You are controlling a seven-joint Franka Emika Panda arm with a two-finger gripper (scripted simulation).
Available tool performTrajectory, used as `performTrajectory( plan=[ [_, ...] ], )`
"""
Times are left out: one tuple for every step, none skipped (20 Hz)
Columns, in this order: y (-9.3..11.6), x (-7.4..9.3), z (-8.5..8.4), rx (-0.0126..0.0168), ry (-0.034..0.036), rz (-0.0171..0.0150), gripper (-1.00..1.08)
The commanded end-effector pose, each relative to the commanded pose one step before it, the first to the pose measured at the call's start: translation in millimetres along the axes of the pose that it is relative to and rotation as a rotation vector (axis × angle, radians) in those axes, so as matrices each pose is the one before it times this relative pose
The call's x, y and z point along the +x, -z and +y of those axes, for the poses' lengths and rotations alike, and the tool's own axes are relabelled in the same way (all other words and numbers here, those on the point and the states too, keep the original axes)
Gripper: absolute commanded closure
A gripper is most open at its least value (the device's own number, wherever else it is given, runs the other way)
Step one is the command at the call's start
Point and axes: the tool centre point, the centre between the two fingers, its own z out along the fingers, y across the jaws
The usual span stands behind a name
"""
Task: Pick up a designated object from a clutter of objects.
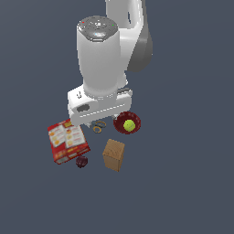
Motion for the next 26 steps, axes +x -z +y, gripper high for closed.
performTrajectory(
  plan=[
    [-11.47,4.65,9.57,-0.00262,0.06386,-0.00265,-0.92],
    [-4.64,1.50,3.79,-0.00049,0.02491,-0.00081,-0.92],
    [-4.68,1.35,3.81,-0.00030,0.02488,-0.00068,-0.92],
    [-4.73,1.21,3.81,-0.00013,0.02486,-0.00053,-0.92],
    [-4.77,1.06,3.82,0.00004,0.02482,-0.00038,-0.92],
    [-4.81,0.93,3.81,0.00019,0.02480,-0.00021,-0.92],
    [-4.85,0.78,3.80,0.00033,0.02475,-0.00004,-0.92],
    [-4.89,0.63,3.79,0.00046,0.02470,0.00014,-0.92],
    [-4.92,0.49,3.77,0.00058,0.02466,0.00033,-0.92],
    [-4.96,0.35,3.75,0.00068,0.02461,0.00053,-0.92],
    [-4.99,0.20,3.73,0.00077,0.02454,0.00073,-0.92],
    [-5.01,0.06,3.69,0.00084,0.02449,0.00094,-0.92],
    [-5.04,-0.08,3.66,0.00091,0.02442,0.00115,-0.92],
    [-5.06,-0.23,3.63,0.00095,0.02434,0.00136,-0.92],
    [-5.09,-0.36,3.58,0.00099,0.02427,0.00158,-0.92],
    [-5.11,-0.50,3.53,0.00101,0.02419,0.00179,-0.92],
    [-5.12,-0.64,3.48,0.00101,0.02410,0.00201,-0.92],
    [-5.14,-0.77,3.42,0.00100,0.02403,0.00223,-0.92],
    [-5.15,-0.91,3.36,0.00098,0.02393,0.00245,-0.92],
    [-5.16,-1.05,3.30,0.00094,0.02382,0.00266,-0.92],
    [-5.17,-1.17,3.22,0.00089,0.02374,0.00288,-0.92],
    [-5.18,-1.31,3.16,0.00082,0.02362,0.00308,-0.92],
    [-5.18,-1.43,3.08,0.00074,0.02353,0.00329,-0.92],
    [-5.18,-1.56,3.00,0.00065,0.02340,0.00349,-0.92],
    [-5.18,-1.67,2.91,0.00054,0.02329,0.00369,-0.92],
    [-5.13,-1.78,2.79,0.00042,0.02293,0.00384,-0.92]
  ],
)
